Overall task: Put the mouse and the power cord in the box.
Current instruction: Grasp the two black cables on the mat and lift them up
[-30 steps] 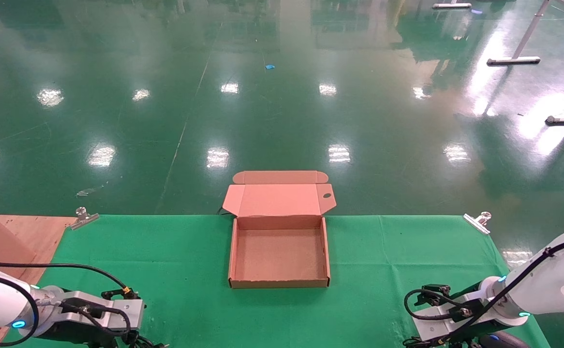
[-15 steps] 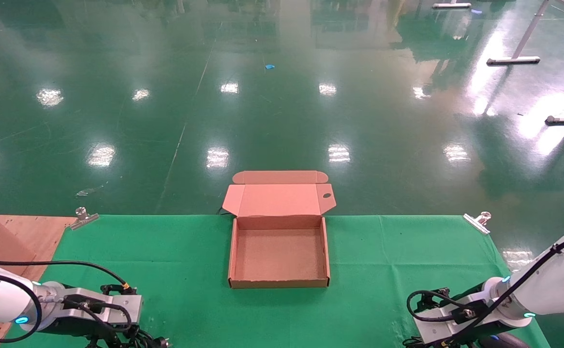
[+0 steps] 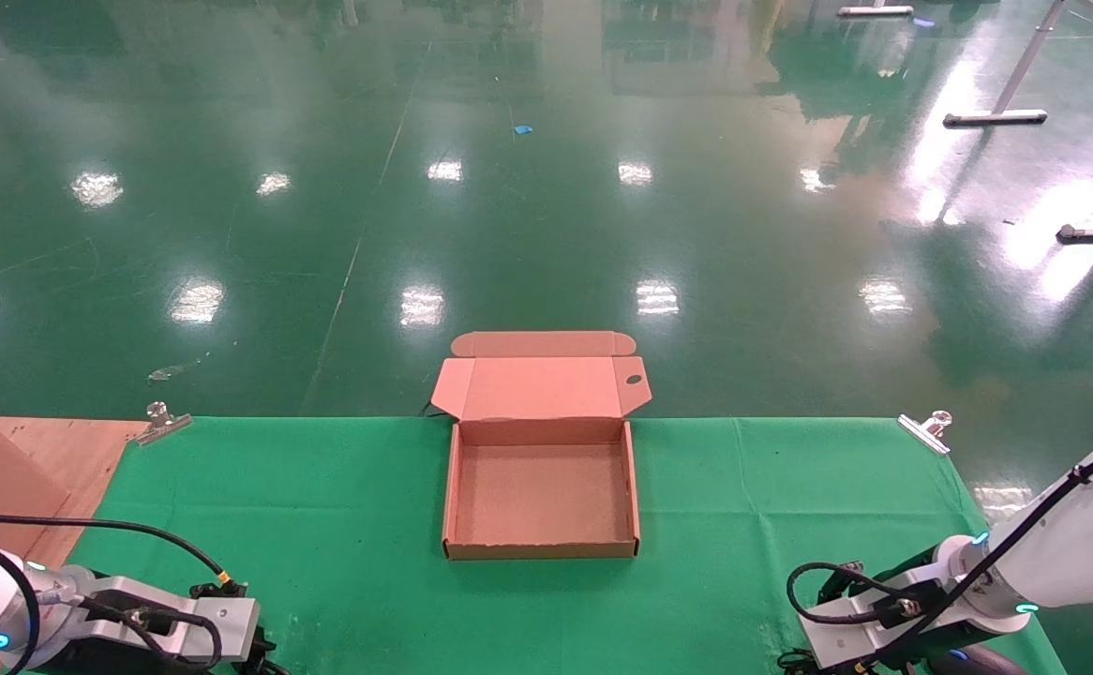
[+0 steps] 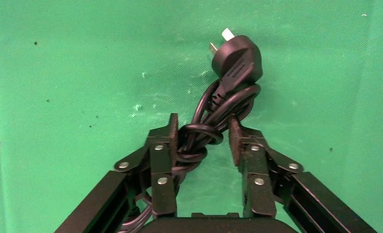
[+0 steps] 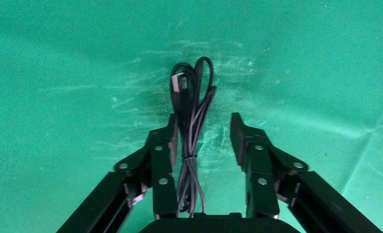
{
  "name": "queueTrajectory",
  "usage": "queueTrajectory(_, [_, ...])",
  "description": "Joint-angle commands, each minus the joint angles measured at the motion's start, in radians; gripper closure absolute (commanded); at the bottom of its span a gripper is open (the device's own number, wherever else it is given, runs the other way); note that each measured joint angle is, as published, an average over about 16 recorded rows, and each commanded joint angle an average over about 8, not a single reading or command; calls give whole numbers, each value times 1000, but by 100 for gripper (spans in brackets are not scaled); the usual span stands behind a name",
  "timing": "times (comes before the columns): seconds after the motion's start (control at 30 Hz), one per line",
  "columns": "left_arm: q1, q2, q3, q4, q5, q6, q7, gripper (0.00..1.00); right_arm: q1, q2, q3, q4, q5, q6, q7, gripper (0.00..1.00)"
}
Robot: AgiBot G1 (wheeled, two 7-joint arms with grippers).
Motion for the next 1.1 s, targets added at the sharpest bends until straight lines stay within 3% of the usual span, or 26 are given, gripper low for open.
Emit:
queueTrajectory(0.03, [-1, -4, -1, 2, -1, 9, 2, 100, 2, 1, 0, -2, 0, -3, -3, 100])
queueTrajectory(0.77, [23, 16, 11, 4, 15, -38, -7, 100, -10, 11, 11, -18, 15, -13, -29, 100])
queueTrajectory(1.1, [-2, 3, 8, 4, 11, 7, -9, 100, 8, 26, 20, -21, 28, -38, -37, 100])
